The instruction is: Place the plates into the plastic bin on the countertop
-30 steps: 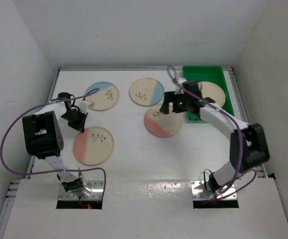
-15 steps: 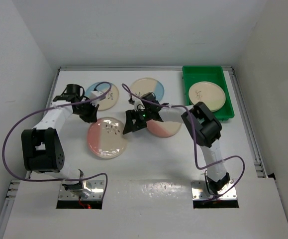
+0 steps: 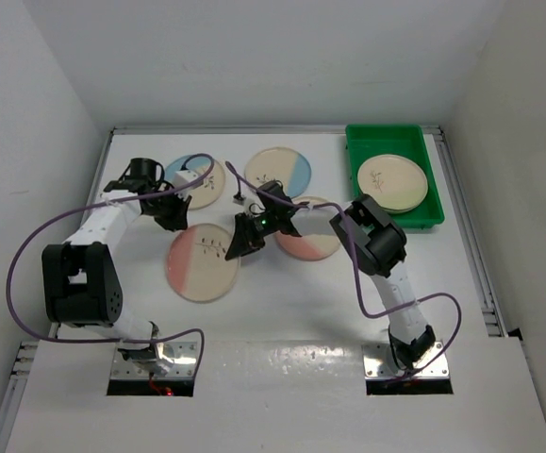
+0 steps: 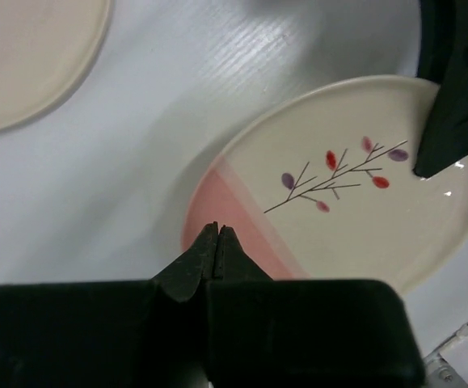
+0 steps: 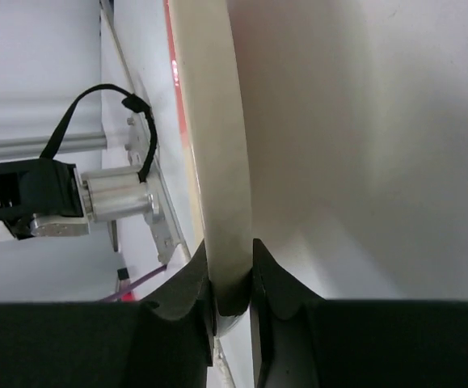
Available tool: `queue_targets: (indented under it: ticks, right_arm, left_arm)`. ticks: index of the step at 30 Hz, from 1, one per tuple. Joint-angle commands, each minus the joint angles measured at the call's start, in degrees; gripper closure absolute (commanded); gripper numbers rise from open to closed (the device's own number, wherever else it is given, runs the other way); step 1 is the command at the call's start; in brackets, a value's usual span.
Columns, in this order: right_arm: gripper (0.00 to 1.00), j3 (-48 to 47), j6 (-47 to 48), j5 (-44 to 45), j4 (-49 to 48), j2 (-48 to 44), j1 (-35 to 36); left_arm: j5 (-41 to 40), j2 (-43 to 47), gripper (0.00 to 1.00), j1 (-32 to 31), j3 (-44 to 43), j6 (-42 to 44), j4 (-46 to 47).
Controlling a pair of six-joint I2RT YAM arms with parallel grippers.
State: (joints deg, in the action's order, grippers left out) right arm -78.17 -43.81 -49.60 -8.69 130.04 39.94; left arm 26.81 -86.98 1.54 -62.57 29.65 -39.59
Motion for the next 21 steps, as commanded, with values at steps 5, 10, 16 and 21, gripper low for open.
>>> queue_targets:
  ticks: [5,10,16,21]
  right_arm:
    - [1.00,-0.1,-0.7,2.2,-1.6,-16.2,-8.5]
    - [1.00,6.3,-6.6,6.4,-4.0,-27.5,-23.7]
    - [1.00,23.5,-24.4,20.6,-19.1,-37.1,-48.5]
    - [1.00,28.3,-29.0,25.0,-23.8,-34.3,-57.0]
  left_arm:
    - [0.0,-0.3,0.56,3.0,-9.7,-4.6,1.3]
    - [-3.3,-3.0,0.49,5.4,-13.3,-9.2,2.6]
    - [-4.8,-7.2,0.49,5.9,-14.6,-12.2,3.1]
    - [-4.2,-8.5,0.49,5.4,-15.1,-12.9,3.1]
